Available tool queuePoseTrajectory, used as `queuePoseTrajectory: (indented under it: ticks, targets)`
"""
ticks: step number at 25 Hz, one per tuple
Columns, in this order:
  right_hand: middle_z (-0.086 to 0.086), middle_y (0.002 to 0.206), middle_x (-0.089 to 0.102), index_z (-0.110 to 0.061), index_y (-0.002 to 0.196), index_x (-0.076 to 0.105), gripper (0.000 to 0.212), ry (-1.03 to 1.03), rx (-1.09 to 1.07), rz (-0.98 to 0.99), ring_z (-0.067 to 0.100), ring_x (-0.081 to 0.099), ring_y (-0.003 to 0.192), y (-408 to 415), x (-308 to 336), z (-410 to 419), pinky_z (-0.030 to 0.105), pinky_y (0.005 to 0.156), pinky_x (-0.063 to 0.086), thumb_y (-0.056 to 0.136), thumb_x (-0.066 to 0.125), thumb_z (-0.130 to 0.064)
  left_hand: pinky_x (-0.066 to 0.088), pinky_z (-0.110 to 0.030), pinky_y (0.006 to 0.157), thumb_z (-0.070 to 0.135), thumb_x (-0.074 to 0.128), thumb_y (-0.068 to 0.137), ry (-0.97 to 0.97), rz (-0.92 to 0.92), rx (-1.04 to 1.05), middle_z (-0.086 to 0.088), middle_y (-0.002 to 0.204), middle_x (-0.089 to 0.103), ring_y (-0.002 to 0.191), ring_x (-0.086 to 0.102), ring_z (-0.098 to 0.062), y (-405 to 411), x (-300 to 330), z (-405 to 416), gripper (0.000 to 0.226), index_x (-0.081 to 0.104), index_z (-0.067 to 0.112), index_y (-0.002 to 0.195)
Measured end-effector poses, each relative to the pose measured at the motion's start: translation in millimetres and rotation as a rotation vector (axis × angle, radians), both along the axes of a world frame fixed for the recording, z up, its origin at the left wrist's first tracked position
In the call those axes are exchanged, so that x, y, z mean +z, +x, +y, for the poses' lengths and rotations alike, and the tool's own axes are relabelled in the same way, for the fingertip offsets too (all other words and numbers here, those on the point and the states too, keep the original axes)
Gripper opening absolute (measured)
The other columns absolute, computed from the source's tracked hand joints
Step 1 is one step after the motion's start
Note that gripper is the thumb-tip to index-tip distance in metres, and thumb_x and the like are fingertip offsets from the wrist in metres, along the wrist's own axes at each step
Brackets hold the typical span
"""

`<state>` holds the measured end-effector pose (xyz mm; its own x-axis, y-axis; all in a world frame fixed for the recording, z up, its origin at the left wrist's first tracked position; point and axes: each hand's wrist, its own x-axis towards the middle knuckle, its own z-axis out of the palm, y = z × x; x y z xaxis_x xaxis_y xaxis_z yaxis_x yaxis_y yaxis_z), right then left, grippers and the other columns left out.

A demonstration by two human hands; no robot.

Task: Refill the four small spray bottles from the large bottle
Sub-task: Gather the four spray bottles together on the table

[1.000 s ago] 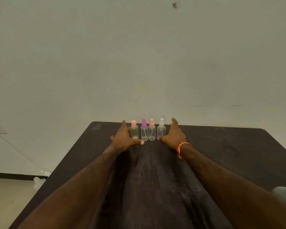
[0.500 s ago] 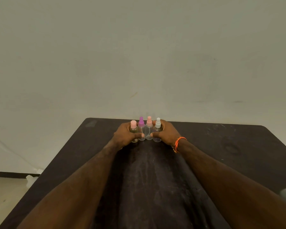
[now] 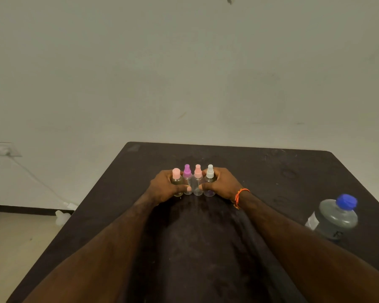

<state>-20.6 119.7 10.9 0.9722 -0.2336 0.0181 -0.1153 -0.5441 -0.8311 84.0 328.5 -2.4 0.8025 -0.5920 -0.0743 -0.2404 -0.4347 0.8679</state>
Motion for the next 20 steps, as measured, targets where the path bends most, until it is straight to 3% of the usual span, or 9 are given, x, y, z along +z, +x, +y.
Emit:
queuePoseTrajectory:
  ticks: [8,12,15,20]
  targets:
    - [0.000,0.101,0.071,-0.019,0.107,0.071,0.032,-0.047,0.087,0.034,0.019,0.066,0.093,-91,0,48,0.040,0.086,0.056,0.076,0.081,-0.022,0.061,-0.044,0.091,0.044,0.092,0.065,0.066,-0.017,-0.041,0.006,0.093,0.079,0.088,0.076,-0.011,-88,-1,62,0.040,0.079,0.028,0.100]
    - [-0.001,0.104,0.071,-0.020,0.109,0.070,0.034,-0.031,0.091,0.039,0.018,0.066,0.096,-113,-4,65,0.044,0.090,0.055,0.077,0.081,-0.023,0.061,-0.037,0.088,0.031,0.093,0.074,0.064,-0.057,-0.013,0.010,0.089,0.079,0.083,0.075,-0.006,-119,-1,78,0.030,0.077,0.027,0.100]
    - [-0.002,0.109,0.069,-0.020,0.116,0.067,0.042,-0.046,0.073,0.026,0.016,0.064,0.098,-119,-4,74,0.043,0.094,0.053,0.077,0.082,-0.023,0.061,-0.039,0.090,0.030,0.092,0.075,0.066,-0.087,0.011,0.008,0.090,0.078,0.084,0.074,-0.007,-129,-1,82,0.035,0.074,0.028,0.105]
    - [-0.004,0.118,0.066,-0.023,0.127,0.059,0.065,-0.080,0.035,0.014,0.015,0.063,0.103,-124,-6,76,0.038,0.094,0.053,0.069,0.088,-0.028,0.048,-0.051,0.106,0.068,0.086,0.053,0.125,-0.157,0.057,0.019,0.098,0.072,0.098,0.067,-0.005,-127,-6,86,0.059,0.065,0.042,0.102]
